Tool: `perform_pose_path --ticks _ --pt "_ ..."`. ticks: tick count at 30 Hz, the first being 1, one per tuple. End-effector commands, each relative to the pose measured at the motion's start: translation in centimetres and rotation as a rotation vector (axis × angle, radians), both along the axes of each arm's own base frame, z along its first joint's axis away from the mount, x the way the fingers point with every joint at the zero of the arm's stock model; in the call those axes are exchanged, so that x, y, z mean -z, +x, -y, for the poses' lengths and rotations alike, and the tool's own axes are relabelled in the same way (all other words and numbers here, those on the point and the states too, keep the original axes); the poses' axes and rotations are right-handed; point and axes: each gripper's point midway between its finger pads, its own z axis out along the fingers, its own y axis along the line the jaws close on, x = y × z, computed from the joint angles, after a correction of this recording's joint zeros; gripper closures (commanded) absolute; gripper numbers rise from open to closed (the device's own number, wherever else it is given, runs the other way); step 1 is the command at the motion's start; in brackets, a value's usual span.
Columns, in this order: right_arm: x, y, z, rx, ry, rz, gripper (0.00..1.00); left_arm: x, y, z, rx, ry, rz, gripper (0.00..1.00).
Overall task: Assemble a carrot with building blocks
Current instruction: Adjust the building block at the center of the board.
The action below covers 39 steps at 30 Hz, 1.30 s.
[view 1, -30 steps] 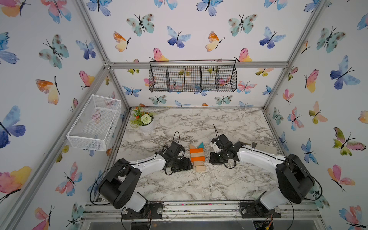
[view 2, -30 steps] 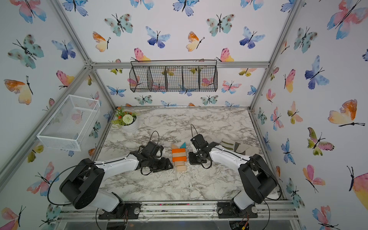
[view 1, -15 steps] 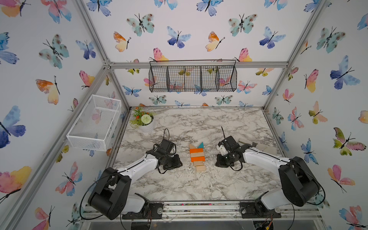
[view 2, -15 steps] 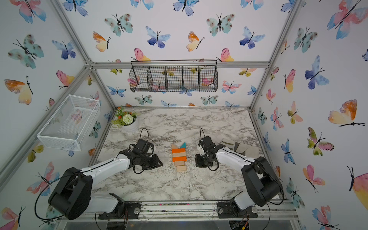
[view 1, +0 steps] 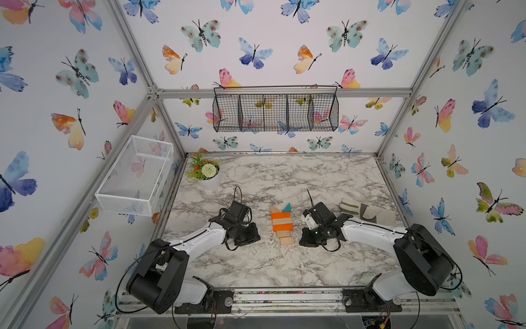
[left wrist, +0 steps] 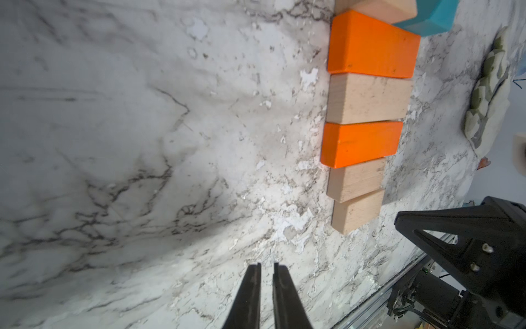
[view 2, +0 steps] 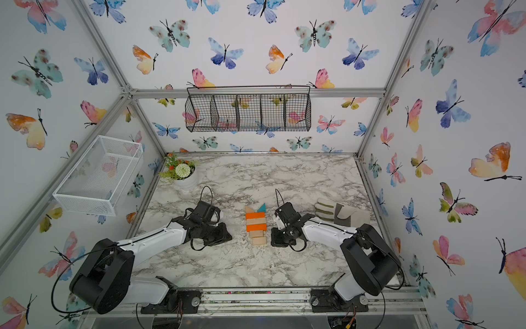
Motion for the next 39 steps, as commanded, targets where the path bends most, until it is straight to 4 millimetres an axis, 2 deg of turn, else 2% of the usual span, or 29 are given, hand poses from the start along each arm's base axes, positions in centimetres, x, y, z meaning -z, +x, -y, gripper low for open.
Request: perform_pose_path --ticks 1,15,25,39 --pt "0.4 0.2 -0.7 0.001 0.001 -0.002 0.98 -0.2 -0.4 -0.2 -0.007 -0.011 -0.002 0.84" --pt "1.7 0.6 -1.7 -0.005 -0.010 -0.025 0.99 -0.1 -0.8 -0.6 -0.006 0.000 -0.005 0.83" --pt "2.3 0.1 -3.1 -0.019 0.011 -0.054 0.99 -0.2 -0.8 -0.6 -0.006 0.002 0.000 0.83" --pt "1.9 0.2 -2.0 0.000 -0.038 -0.029 0.99 -0.1 -0.9 -0.7 -0.006 0.001 -0.002 0.82"
